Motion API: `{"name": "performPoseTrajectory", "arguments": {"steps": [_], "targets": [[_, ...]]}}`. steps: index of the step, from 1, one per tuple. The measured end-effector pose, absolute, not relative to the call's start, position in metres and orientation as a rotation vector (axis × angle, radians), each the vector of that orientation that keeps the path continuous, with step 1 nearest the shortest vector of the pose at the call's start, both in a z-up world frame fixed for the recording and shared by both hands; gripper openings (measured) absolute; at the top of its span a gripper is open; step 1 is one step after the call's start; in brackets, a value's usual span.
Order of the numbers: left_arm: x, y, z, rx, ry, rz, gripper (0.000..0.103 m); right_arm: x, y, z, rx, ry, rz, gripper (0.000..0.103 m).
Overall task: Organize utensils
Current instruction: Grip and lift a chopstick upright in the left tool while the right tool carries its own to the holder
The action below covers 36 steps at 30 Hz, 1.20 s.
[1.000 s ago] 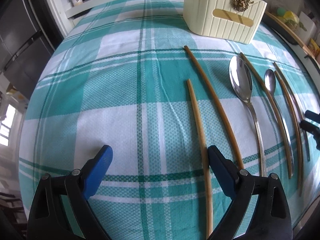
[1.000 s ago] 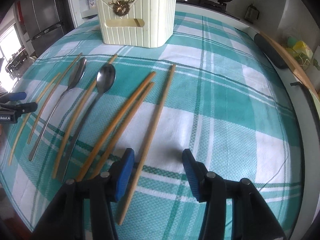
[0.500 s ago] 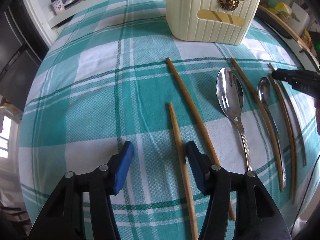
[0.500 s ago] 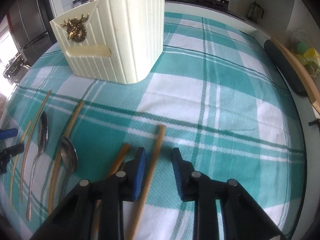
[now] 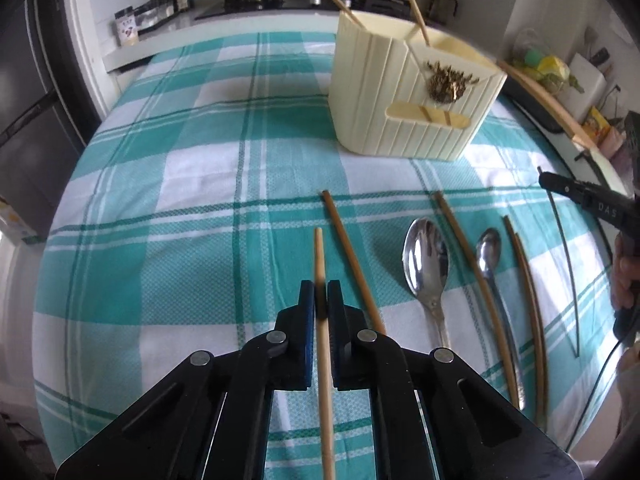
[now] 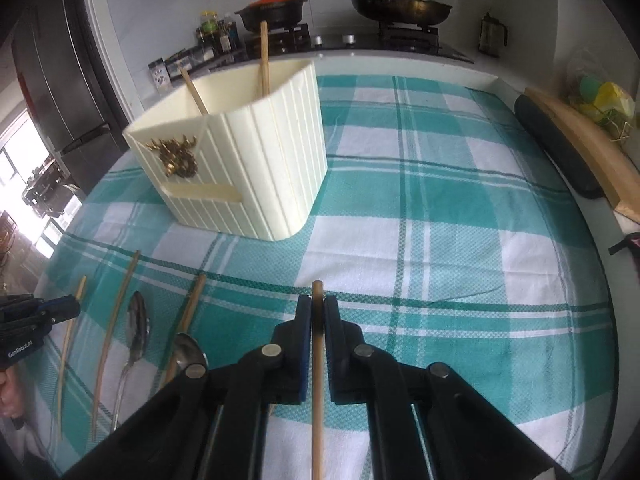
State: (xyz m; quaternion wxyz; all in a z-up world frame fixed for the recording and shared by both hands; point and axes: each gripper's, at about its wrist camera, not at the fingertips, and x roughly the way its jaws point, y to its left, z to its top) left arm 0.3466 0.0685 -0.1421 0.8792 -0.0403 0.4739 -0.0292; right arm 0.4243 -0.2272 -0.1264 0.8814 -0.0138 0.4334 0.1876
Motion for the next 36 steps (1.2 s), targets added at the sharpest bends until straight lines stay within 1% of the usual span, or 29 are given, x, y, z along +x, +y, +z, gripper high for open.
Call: {"name": "performPoseTrajectory", "arguments": {"steps": [8,13,25,36], "targets": [[0.306,0.075,-0.069,-0.107,0.820,-0.087,0.005,0.367,-0.252,-0.050,0.017,0.720,0.453,0.006],[0.280,0.074,-0.039,-0.109,0.744,-0.116,0.005,0.328,-0.263,-0.016,0.036,0.618,0.477,0.006],[0.249,0.070,-0.010,-0.160,0.646,-0.170,0.004,0.270,-0.258,0.022,-0.010,0.429,0.477,0.006],[0.253,0.079,0.017,-0.210,0.575,-0.183,0.004,0.282,-0.251,0.034,-0.004,0.394,0.478,0.006]]}}
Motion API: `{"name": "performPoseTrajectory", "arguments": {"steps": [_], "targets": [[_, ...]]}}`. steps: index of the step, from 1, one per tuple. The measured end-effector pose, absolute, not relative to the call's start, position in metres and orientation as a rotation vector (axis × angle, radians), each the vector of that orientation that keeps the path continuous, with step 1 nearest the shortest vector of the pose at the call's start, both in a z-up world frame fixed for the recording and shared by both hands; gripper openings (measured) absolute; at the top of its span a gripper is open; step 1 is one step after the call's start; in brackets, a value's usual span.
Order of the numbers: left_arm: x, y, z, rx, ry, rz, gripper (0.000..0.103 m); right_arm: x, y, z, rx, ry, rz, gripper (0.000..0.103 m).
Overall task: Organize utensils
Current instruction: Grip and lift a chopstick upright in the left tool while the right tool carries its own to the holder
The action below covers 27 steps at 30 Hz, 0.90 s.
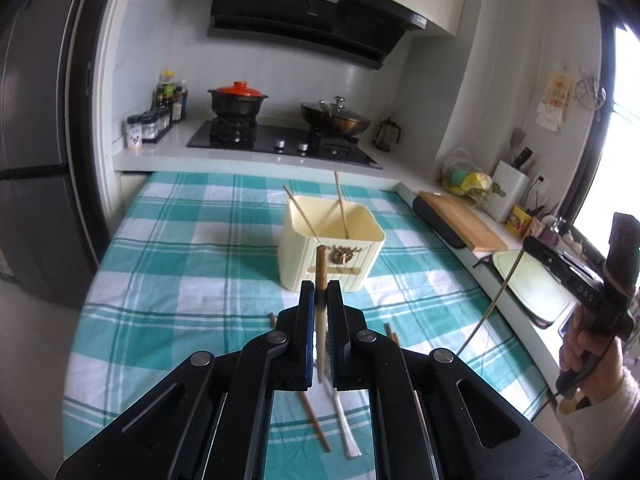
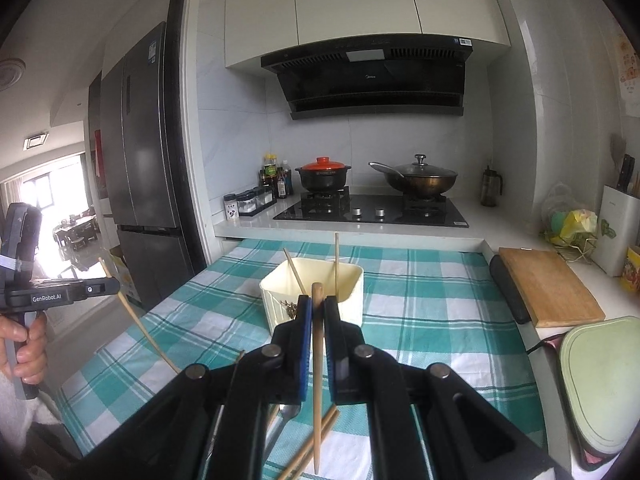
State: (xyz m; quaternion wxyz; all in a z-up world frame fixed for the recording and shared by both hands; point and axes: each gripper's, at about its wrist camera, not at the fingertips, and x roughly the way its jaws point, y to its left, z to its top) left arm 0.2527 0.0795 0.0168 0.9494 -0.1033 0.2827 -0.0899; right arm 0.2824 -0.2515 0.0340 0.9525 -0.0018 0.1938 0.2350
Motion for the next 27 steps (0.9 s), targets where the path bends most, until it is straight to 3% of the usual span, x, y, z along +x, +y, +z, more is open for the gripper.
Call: {"name": "performPoseTrajectory", "arguments": {"steps": [10,17,22,27], "targets": [[0.287,0.092,0.072,-0.219,0.474,-0.183,0.004,0.326,-0.233,0.071,-0.043,0.346,0.476,0.006],[0.340,0.090,0.110,-0.215,0.378,-0.159,0.004,0.376,-0.215,0.114,-0.029,0.211,0.452,0.006],[0.386,0.083,0.107,-0.209,0.363,-0.123,0.004,0.414,-0.194,0.122,-0.005,0.123,0.456,0.006],[0.432,0.078,0.077,-0.231,0.453,-0.107,0.004,0.464,-0.172,0.093,-0.013,0.171,0.469,0.006]]}}
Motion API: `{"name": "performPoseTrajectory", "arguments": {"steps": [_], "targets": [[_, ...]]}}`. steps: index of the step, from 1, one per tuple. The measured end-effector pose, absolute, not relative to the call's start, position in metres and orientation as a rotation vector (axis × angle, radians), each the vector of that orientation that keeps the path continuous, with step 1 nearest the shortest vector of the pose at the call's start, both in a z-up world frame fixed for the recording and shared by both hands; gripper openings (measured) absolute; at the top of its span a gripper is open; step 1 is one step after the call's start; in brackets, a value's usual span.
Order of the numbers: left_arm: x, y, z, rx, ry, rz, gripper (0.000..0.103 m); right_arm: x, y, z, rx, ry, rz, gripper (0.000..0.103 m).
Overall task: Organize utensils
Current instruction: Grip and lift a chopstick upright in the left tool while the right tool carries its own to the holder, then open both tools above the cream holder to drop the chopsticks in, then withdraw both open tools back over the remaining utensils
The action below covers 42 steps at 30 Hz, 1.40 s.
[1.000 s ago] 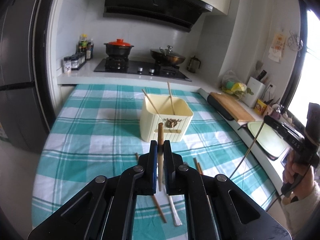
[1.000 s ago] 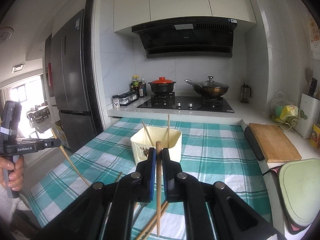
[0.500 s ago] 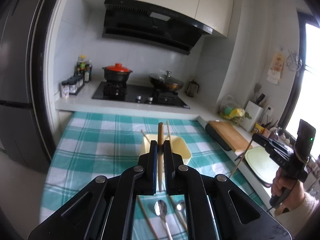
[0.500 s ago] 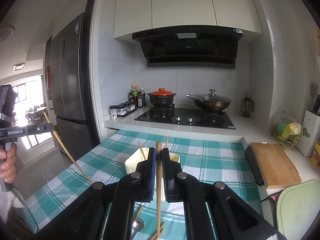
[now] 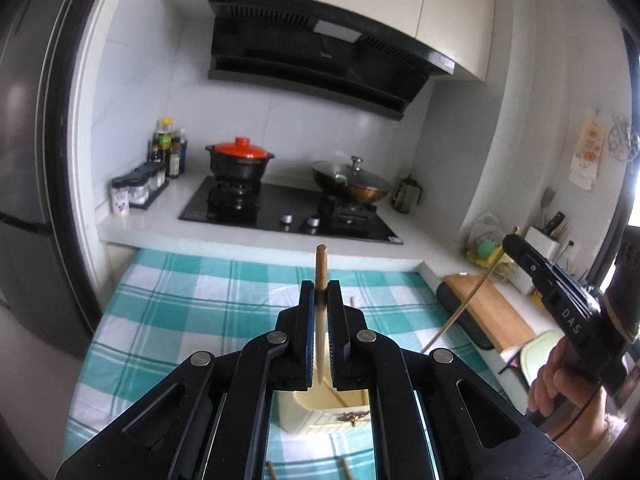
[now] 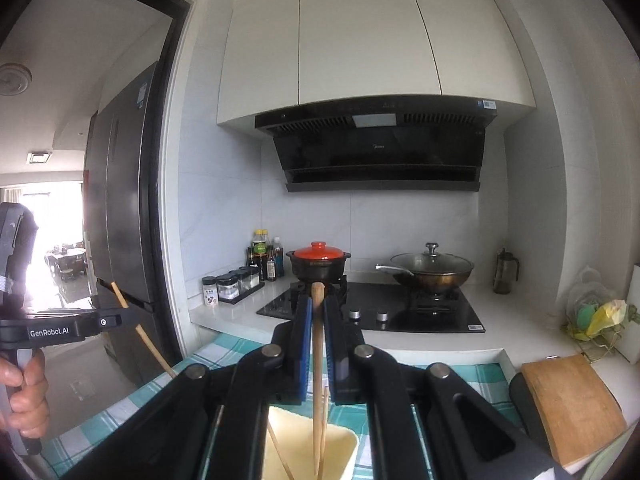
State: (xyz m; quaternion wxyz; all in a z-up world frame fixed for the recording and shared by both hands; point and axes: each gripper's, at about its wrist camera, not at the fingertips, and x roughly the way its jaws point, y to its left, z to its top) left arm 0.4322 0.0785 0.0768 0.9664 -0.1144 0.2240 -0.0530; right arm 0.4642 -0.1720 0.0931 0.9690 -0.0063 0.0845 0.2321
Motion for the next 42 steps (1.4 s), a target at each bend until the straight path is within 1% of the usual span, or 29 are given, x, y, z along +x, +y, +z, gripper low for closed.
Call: {"name": "performPoseTrajectory", "arguments": {"steps": [6,12,13,14,15,17,19,20,21,22,24,27,30,32,34,38,42], "targets": [[0.474,0.069,0.031,-0.221,0.588,-0.087,0.004,0.522,-0.153,0.036,-0.025,0.394,0.518,0.006],[0.495,0.059,-0.001,-0.193,0.679,-0.070,0.005,0.542,-0.136,-0.004,-0.060,0.560,0.563,0.008],[0.497,0.058,-0.004,-0.187,0.690,-0.064,0.007,0.544,-0.132,-0.006,-0.069,0.577,0.561,0.009],[0.498,0.059,-0.006,-0.188,0.707,-0.064,0.017,0.543,-0.131,-0.005,-0.072,0.583,0.556,0.017],[0.499,0.061,-0.006,-0.193,0.725,-0.060,0.035,0.541,-0.132,-0.002,-0.063,0.578,0.555,0.029],[0.492,0.071,-0.004,-0.205,0.739,-0.038,0.051,0.532,-0.136,0.007,-0.032,0.550,0.557,0.038],[0.477,0.081,0.003,-0.192,0.737,-0.034,0.052,0.520,-0.142,0.022,-0.025,0.526,0.556,0.038],[0.466,0.086,0.008,-0.172,0.742,-0.037,0.055,0.510,-0.146,0.029,-0.030,0.519,0.558,0.038],[0.454,0.091,0.011,-0.146,0.747,-0.034,0.062,0.498,-0.150,0.036,-0.040,0.518,0.555,0.040],[0.440,0.095,0.014,-0.115,0.752,-0.030,0.065,0.485,-0.154,0.041,-0.050,0.517,0.558,0.042],[0.407,0.102,0.017,-0.038,0.769,-0.027,0.077,0.458,-0.165,0.047,-0.076,0.524,0.578,0.050],[0.353,0.110,0.009,0.061,0.812,-0.017,0.085,0.409,-0.180,0.039,-0.152,0.563,0.596,0.051],[0.303,0.112,-0.009,0.082,0.831,-0.019,0.088,0.361,-0.195,0.017,-0.196,0.615,0.588,0.051],[0.272,0.107,-0.027,0.049,0.838,-0.030,0.090,0.332,-0.202,-0.004,-0.202,0.654,0.582,0.051],[0.249,0.099,-0.047,-0.006,0.847,-0.043,0.090,0.305,-0.206,-0.023,-0.203,0.668,0.563,0.051],[0.221,0.076,-0.079,-0.113,0.831,-0.066,0.090,0.251,-0.214,-0.063,-0.161,0.656,0.493,0.051],[0.211,0.056,-0.096,-0.192,0.817,-0.101,0.090,0.208,-0.221,-0.100,-0.081,0.665,0.423,0.051]]}}
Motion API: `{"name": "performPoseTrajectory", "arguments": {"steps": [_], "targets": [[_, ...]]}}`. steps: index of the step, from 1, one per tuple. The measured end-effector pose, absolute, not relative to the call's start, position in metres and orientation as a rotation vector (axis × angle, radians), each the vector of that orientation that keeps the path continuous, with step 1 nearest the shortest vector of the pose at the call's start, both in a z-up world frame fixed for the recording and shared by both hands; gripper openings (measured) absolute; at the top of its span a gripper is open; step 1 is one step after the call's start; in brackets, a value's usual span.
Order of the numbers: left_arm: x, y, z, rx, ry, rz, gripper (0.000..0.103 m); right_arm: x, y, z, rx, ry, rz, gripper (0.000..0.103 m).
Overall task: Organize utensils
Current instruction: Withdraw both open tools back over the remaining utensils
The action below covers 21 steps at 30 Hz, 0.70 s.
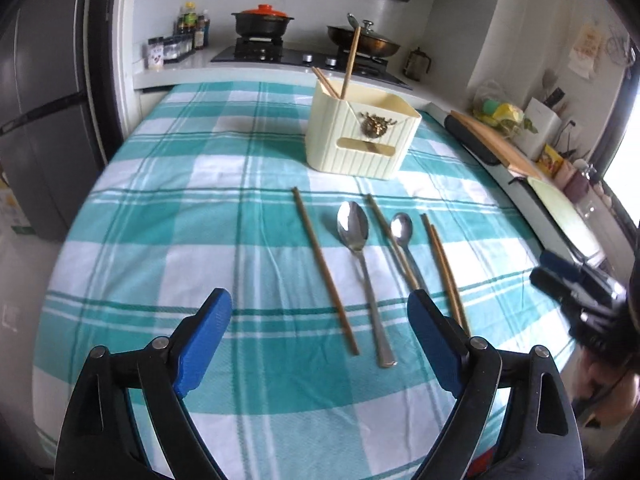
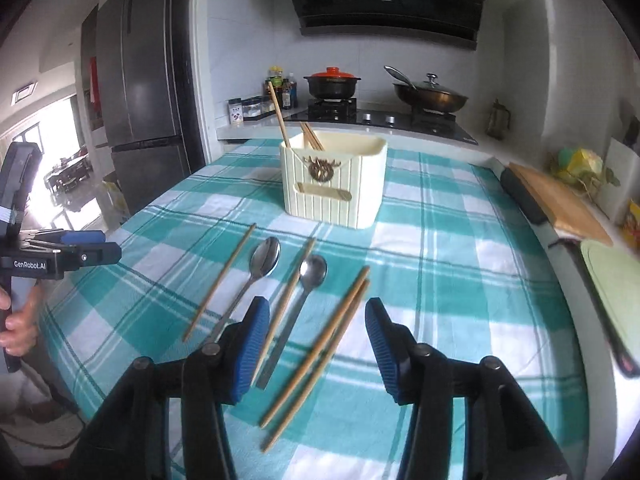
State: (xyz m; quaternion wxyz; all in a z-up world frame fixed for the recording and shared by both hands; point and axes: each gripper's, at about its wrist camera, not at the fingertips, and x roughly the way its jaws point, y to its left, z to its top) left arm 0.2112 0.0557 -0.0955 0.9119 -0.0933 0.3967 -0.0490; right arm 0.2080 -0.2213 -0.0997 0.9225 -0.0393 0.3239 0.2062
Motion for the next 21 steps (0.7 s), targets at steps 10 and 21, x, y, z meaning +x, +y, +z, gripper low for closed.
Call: {"name": "performPoseTrajectory", "arguments": {"steps": [10,21], "targets": [[0.196,0.036,-0.104,-0.142,0.800,-0.074,0.090,0.181,-0.231,-0.111,-0.044,0.651,0.371,0.051],[0.185,0.050,-0.121,-0.166,0.835,0.010,0.090,0.185,-0.248,-0.124,-0.006,0.660,0.291,0.051]]}}
